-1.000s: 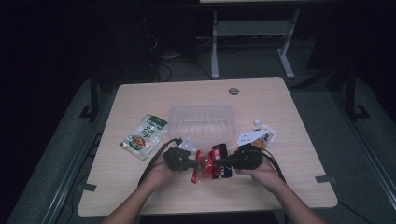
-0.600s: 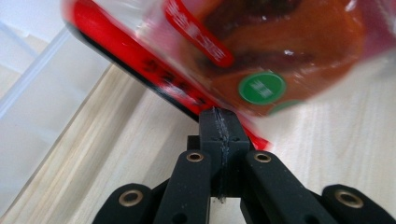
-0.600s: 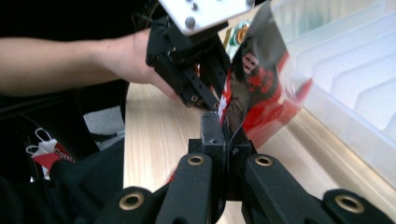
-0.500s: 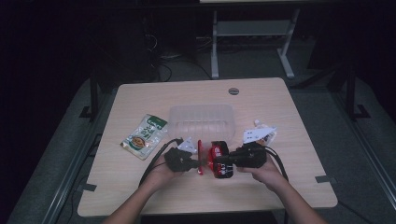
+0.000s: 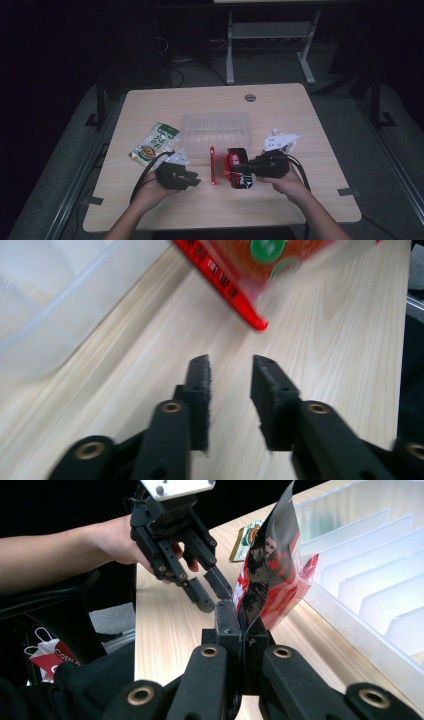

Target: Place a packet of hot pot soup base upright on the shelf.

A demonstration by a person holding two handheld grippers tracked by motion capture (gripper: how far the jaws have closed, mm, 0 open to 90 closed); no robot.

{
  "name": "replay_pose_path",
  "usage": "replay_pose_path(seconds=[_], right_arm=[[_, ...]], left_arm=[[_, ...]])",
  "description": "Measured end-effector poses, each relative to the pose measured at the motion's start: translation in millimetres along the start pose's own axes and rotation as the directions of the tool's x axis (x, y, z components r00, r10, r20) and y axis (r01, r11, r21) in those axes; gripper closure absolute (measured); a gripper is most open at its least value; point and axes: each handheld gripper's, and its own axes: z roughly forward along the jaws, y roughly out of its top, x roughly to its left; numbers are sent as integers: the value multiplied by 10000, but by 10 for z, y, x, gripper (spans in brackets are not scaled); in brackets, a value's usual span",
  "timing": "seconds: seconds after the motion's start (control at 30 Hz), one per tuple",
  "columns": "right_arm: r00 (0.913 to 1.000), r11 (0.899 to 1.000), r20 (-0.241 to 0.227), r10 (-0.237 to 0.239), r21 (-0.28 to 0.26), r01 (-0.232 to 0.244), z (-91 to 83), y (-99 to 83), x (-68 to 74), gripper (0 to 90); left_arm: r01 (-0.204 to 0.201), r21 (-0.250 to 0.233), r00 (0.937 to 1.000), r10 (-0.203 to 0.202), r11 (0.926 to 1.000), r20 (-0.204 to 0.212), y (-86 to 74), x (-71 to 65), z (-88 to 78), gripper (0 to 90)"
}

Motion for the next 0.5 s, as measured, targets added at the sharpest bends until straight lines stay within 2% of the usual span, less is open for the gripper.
replay_pose_path(seconds=[0.03,0.07,0.1,0.23,0.27,0.5], right_arm=[[10000,10000,36,-37,12,37,-4,8,3,900],[10000,10000,71,-53,20,53,-12,19,10,900],[10000,10000,71,-53,20,53,-12,19,10,900],[9998,9999,159,-143,-84,144,-34,60,5,900],[9998,9999,182,-85,-140,87,-40,87,1,900],[9992,9992,365,-181,-363,194,-25,208,-22,900]], left_arm=[[97,-58,9999,-98,9999,-69,-34,1,-16,638],[226,-46,9997,-226,9997,-112,-62,-3,-29,564],[333,-39,9993,-334,9994,-144,-100,-7,-44,564],[580,89,9977,-577,9983,-365,-254,-46,-73,403],[559,180,9978,-552,9983,-367,-280,-59,-79,337],[313,377,9982,-293,9988,-526,-299,-75,-46,230]])
